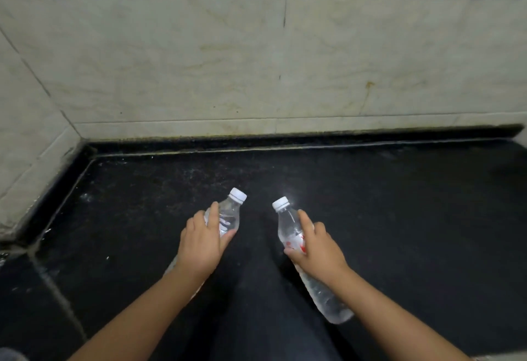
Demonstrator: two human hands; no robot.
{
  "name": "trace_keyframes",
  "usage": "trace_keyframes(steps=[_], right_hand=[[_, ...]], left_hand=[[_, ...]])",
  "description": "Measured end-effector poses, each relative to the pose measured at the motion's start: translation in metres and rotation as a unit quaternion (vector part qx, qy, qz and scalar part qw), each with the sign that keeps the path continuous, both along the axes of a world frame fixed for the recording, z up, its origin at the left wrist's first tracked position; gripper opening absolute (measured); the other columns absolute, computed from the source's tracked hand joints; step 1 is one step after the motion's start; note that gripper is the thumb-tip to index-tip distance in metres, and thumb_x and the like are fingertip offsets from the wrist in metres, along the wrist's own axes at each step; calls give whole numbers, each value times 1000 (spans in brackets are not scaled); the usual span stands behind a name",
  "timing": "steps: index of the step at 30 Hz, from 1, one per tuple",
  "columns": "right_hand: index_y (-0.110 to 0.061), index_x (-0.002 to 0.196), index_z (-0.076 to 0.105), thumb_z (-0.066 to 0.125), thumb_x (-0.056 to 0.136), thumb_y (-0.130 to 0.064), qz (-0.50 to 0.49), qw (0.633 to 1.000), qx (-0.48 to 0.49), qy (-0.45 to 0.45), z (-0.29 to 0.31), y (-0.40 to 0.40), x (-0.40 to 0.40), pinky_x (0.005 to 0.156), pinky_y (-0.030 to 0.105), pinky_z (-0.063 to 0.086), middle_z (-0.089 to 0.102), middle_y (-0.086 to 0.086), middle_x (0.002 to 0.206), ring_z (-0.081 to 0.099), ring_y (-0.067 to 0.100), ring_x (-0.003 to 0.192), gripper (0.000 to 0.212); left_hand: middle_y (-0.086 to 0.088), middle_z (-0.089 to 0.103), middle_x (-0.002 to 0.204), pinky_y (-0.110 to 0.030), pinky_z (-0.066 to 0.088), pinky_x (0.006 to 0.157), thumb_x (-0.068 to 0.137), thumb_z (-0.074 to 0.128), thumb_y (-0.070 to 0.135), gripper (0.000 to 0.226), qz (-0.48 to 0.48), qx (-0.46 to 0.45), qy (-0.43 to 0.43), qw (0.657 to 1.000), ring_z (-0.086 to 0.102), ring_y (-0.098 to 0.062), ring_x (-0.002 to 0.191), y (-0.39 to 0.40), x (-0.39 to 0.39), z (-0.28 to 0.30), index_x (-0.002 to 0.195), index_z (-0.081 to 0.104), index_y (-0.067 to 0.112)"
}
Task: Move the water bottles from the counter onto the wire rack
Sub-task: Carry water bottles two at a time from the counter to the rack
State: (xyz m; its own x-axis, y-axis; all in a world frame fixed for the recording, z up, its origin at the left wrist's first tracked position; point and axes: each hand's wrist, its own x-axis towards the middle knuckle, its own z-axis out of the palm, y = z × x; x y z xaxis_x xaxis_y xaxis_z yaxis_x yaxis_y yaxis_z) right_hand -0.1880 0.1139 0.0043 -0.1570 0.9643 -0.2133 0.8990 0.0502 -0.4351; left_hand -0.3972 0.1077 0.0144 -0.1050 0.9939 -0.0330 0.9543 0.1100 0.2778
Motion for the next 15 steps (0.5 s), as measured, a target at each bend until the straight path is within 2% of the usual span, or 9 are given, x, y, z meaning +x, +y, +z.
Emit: trace_keyframes(steps=[1,2,4,5,6,8,9,11,15], right_hand=[[-27,146,4,55,86,-44,-11,1000,15,15,7,-6,20,82,31,46,39,10,129,51,26,111,80],[-26,146,3,55,86,-44,-21,999,32,28,15,-14,41,79,30,45,40,10,128,52,25,109,81],[-24,146,3,55,86,-44,-45,995,71,49,36,-29,89,77,29,44,40,11,128,52,24,108,82],[-24,146,4,56,85,-43,-58,992,91,58,48,-37,114,79,29,44,40,11,128,52,25,109,83],[-23,146,4,57,85,-42,-71,989,111,65,60,-45,140,79,30,43,39,12,129,52,25,109,83],[-23,146,4,58,85,-41,-93,982,154,65,82,-62,191,76,28,40,39,13,129,52,26,108,84],[-23,146,5,58,85,-41,-104,977,175,63,93,-70,216,75,27,38,40,13,129,52,27,108,84],[-23,146,7,59,84,-40,-128,965,218,63,115,-85,263,74,26,36,40,14,128,51,28,108,83],[-24,145,11,63,82,-36,-187,934,292,82,156,-111,346,78,27,35,39,13,130,50,28,110,83]], left_hand=[[-26,54,118,-46,48,84,82,65,32,67,8,10,-7,1000,55,-41,103,-3,22,7,136,38,2],[-25,55,117,-45,49,83,82,65,33,68,-10,22,-5,1000,56,-40,103,-7,44,14,135,39,1],[-26,63,96,-43,54,61,67,80,30,70,-64,57,24,996,64,-41,78,-15,94,29,122,52,-4],[-26,64,93,-43,54,59,66,81,30,70,-75,87,24,993,64,-42,75,-20,121,37,120,53,-5],[-27,60,102,-45,53,68,73,75,31,70,-85,103,-8,991,62,-43,86,-23,150,48,127,47,-3],[-23,45,128,-42,41,94,89,53,38,70,-91,131,-52,986,46,-38,116,-31,209,73,143,24,5],[-21,39,134,-39,36,99,91,46,41,70,-94,152,-69,981,40,-35,122,-35,237,81,145,17,7],[-21,36,138,-38,33,102,90,42,48,74,-122,185,-90,971,36,-34,125,-39,290,100,145,14,8],[-26,41,132,-43,37,98,75,26,64,91,-167,231,-150,947,42,-39,120,-45,378,135,144,20,4]])
